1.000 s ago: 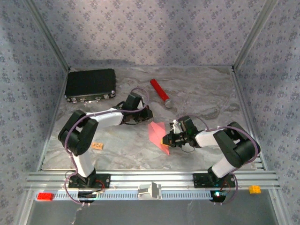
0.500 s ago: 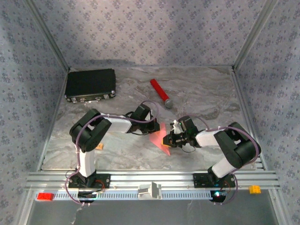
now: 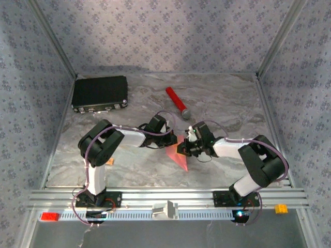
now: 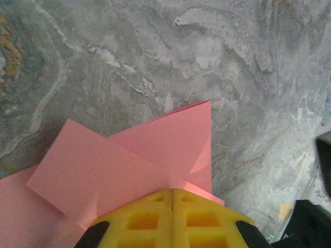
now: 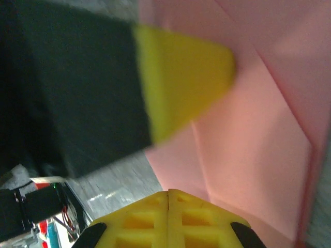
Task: Fold a paper plane with a square sheet of paper (pick it up from the middle)
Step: Fourth fold the wing at the center of the table.
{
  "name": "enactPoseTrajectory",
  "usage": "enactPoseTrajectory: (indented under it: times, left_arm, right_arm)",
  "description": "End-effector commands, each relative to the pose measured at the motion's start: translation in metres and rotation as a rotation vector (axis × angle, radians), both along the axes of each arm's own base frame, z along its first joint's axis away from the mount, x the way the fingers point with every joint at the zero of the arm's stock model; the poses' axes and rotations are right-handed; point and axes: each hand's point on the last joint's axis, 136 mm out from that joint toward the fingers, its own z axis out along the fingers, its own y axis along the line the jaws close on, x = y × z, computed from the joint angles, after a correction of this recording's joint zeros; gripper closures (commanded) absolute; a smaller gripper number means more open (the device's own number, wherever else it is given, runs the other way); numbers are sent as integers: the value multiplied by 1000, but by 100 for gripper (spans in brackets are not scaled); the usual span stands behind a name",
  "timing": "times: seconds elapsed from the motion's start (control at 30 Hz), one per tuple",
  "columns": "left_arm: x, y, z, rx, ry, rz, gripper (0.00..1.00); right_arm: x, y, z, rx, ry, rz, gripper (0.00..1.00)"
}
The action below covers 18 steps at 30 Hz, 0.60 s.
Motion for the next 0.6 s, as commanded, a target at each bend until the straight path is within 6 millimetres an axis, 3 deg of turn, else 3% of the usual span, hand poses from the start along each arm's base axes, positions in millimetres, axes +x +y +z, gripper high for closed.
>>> enactPoseTrajectory:
  times: [0.0, 0.1, 0.23, 0.57]
  left_arm:
    - [-8, 18, -30, 84, 47, 18, 100]
    - [-8, 19, -30, 86, 46, 21, 100]
    - [-8, 21, -32, 95, 47, 25, 100]
    - [-6, 29, -39, 117, 64, 50, 100]
  right_arm:
    - [8, 0, -15, -76, 31, -41, 99]
    - [5, -2, -32, -102, 66, -47, 99]
    - [-16, -11, -50, -128, 105, -39, 99]
    - [-47, -24, -37, -106, 97, 0, 96]
